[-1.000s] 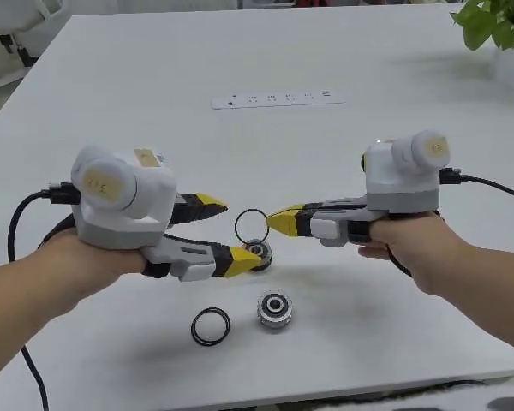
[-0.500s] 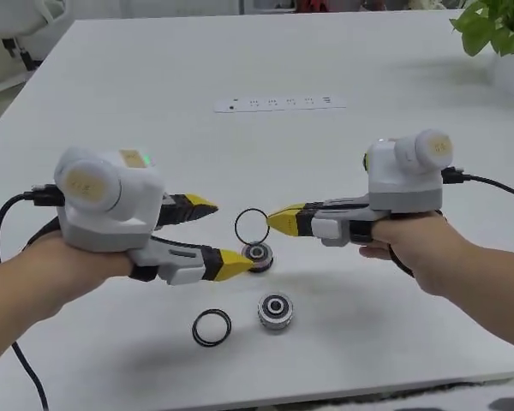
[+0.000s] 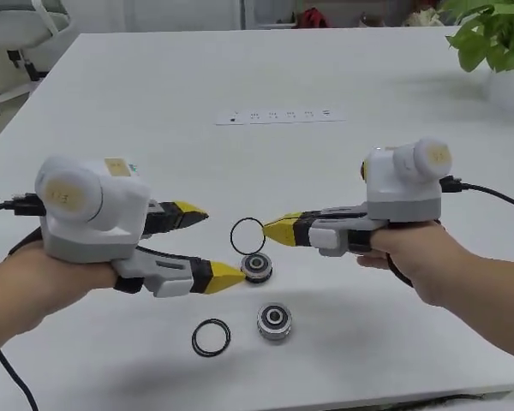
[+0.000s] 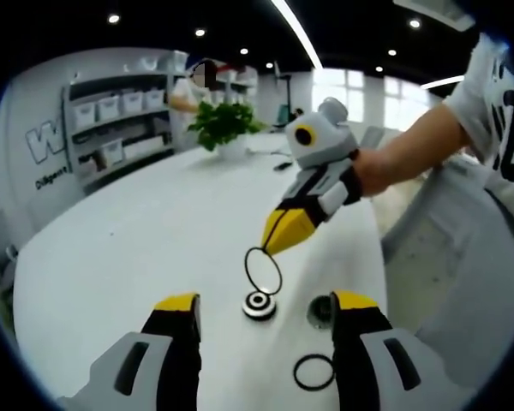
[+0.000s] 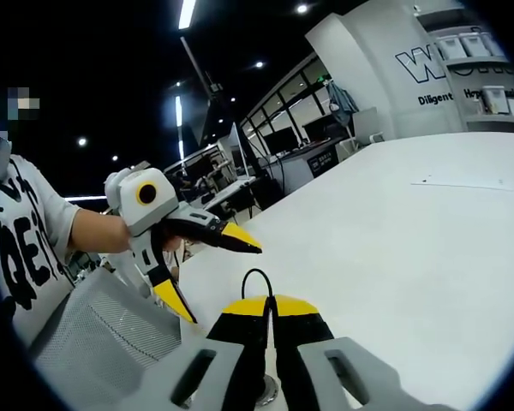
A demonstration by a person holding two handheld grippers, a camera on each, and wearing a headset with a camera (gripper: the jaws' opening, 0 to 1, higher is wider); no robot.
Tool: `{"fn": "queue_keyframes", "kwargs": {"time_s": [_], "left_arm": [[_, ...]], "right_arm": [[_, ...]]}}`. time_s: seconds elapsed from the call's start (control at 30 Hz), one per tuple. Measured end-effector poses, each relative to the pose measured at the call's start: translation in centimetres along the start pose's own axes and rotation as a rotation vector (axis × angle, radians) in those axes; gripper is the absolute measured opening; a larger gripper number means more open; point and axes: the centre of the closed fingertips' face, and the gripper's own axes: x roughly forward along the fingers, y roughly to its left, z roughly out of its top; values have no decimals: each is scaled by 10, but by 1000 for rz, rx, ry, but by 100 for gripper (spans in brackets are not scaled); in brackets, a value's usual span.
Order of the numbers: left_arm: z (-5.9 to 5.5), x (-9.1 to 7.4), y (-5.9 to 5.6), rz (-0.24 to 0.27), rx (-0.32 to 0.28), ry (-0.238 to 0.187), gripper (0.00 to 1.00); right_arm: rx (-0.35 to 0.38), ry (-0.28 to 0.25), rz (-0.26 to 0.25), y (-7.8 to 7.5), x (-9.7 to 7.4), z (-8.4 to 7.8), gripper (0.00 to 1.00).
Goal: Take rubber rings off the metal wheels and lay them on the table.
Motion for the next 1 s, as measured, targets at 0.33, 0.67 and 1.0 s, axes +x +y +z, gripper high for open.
{"fn": "queue_keyframes", "kwargs": {"time_s": [0.33, 0.67, 1.0], "left_arm": [[4, -13, 1, 13, 6, -10, 63], [4, -26, 1, 25, 9, -18, 64], [5, -37, 1, 34, 10, -24, 65]], "right_arm": [[-13, -1, 20, 11, 3, 7, 0], [-23, -1, 38, 19, 5, 10, 0], [-30, -1, 55, 26, 8, 13, 0]]}}
